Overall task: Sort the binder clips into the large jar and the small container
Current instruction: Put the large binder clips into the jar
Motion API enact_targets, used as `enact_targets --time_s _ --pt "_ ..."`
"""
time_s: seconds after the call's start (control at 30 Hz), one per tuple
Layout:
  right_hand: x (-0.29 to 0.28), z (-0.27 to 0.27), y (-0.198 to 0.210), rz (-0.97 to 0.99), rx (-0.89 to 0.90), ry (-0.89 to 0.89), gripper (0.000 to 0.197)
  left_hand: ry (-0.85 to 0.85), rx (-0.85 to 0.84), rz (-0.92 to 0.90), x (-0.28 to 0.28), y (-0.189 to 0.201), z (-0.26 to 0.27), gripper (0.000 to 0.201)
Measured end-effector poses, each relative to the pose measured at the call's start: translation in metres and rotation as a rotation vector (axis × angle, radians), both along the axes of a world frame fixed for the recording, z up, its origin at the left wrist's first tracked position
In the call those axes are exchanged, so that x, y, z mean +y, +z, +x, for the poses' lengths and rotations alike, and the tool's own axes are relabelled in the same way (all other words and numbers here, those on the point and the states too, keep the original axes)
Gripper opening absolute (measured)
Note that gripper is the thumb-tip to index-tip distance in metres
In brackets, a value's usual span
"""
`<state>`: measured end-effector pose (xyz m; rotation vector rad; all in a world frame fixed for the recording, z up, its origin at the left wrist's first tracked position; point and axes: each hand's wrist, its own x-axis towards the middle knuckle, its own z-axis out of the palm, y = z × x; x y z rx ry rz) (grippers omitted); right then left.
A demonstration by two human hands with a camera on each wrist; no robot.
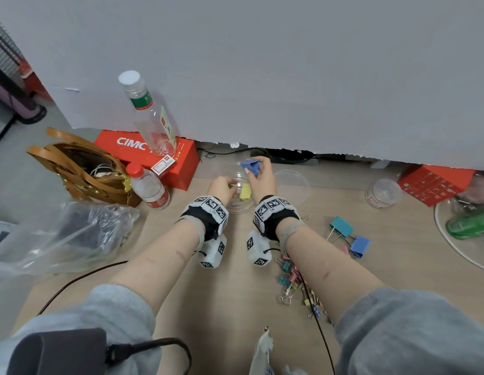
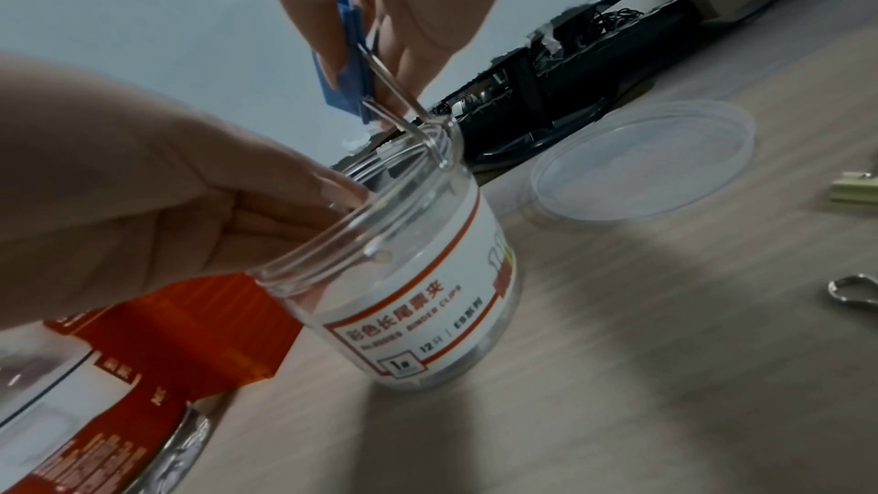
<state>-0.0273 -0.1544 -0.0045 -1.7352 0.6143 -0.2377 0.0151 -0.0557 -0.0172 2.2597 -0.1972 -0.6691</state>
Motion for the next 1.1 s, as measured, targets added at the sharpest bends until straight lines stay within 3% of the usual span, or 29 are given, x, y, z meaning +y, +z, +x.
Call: enact_targets --time_s 0.23,0.4,0.57,0.7,0.8,1.0,1.1 --pt "0.005 0.007 0.005 0.002 -0.087 -0.041 0.024 -0.021 -0.008 -0.039 0.003 0.005 0.001 0.032" --pt "0.006 0.010 0.003 0.114 -0.021 -0.150 0.031 -0.013 0.014 -0.158 0.003 0.005 0.001 0.029" --pt "0.009 0.010 -0.001 0.113 0.072 -0.125 0.036 0.120 -0.003 -0.240 0.008 0.015 0.003 0.029" --pt "0.014 0.009 -0.014 -0.042 0.272 -0.050 0.029 0.144 -0.053 -0.161 0.013 0.020 0.006 0.030" --pt "0.011 0.002 -0.022 -0.136 0.316 0.031 0.025 0.124 -0.077 -0.130 0.013 0.017 0.004 0.030" --pt "-0.002 -0.015 -0.029 -0.715 0.341 0.319 0.028 0.097 -0.084 -0.097 0.010 0.008 0.001 0.027" --pt "-0.007 -0.018 -0.030 -0.683 0.320 0.277 0.034 0.090 -0.112 -0.085 0.007 0.007 -0.003 0.029"
